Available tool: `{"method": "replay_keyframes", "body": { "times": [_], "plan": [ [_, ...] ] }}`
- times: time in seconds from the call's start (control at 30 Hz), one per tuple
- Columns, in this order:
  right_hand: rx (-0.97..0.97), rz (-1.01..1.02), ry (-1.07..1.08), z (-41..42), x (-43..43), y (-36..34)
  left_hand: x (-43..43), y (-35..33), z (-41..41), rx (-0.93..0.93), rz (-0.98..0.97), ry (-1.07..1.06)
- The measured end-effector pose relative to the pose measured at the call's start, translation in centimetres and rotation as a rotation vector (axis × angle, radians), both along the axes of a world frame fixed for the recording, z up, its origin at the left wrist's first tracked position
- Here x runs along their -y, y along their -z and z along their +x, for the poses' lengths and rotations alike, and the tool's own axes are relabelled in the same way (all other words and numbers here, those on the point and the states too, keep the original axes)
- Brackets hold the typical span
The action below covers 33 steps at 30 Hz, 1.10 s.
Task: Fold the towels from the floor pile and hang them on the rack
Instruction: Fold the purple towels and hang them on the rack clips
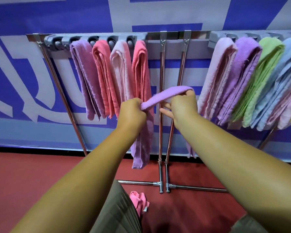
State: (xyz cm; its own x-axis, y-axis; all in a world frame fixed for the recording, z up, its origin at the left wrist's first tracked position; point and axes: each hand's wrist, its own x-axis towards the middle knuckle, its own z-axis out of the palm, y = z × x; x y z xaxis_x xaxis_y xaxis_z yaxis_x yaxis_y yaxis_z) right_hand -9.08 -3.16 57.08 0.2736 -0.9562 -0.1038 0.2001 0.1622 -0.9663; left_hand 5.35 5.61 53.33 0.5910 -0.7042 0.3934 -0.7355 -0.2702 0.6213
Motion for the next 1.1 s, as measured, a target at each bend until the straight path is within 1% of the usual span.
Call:
{"method": "replay_keyframes", "body": {
  "times": [0.07, 0.13, 0.2, 0.27, 0.37, 0.43, 0.5, 0.57, 0.67, 0.77, 0.83, 0.93, 1.1],
  "plan": [
    [-0.145, -0.039, 0.061, 0.5, -0.2, 1.0, -0.5, -1.1, 0.3, 0.071, 0.016, 0.019],
    [-0.369, -0.094, 0.114, 1.7, -0.2, 1.6, -1.0, -2.0, 0.3, 0.152, 0.018, 0.037],
    [-0.598, -0.105, 0.179, 2.7, -0.1, 1.4, -1.6, -2.8, 0.3, 0.220, 0.003, 0.042],
    [-0.706, -0.124, 0.227, 3.1, -0.4, 0.7, -2.4, -3.8, 0.6, 0.254, -0.030, 0.041],
    [-0.822, -0.301, 0.238, 3.3, -0.8, 0.2, -3.5, -5.3, 1.6, 0.300, -0.096, 0.047],
    [-0.903, -0.551, 0.253, 3.7, -1.3, -0.2, -4.3, -6.3, 2.2, 0.309, -0.091, 0.030],
    [-0.869, -0.785, 0.179, 4.7, -2.0, -1.0, -4.9, -7.3, 2.9, 0.329, -0.065, -0.004],
    [-0.815, -0.906, 0.051, 6.0, -2.8, -2.0, -5.6, -8.2, 4.0, 0.373, -0.055, -0.044],
    [-0.819, -0.980, -0.077, 8.2, -4.4, -3.9, -6.6, -9.2, 6.2, 0.386, -0.039, -0.147],
    [-0.832, -1.025, -0.126, 10.6, -5.8, -5.4, -7.6, -10.0, 8.6, 0.367, -0.038, -0.249],
    [-0.855, -1.069, -0.151, 12.4, -6.5, -6.2, -8.3, -10.4, 10.2, 0.391, -0.039, -0.286],
    [-0.872, -1.127, -0.205, 15.1, -7.4, -7.3, -9.6, -10.9, 12.8, 0.455, -0.004, -0.342],
    [-0.881, -1.199, -0.259, 19.6, -8.2, -9.0, -10.7, -11.8, 17.1, 0.617, 0.114, -0.451]
  ]
}}
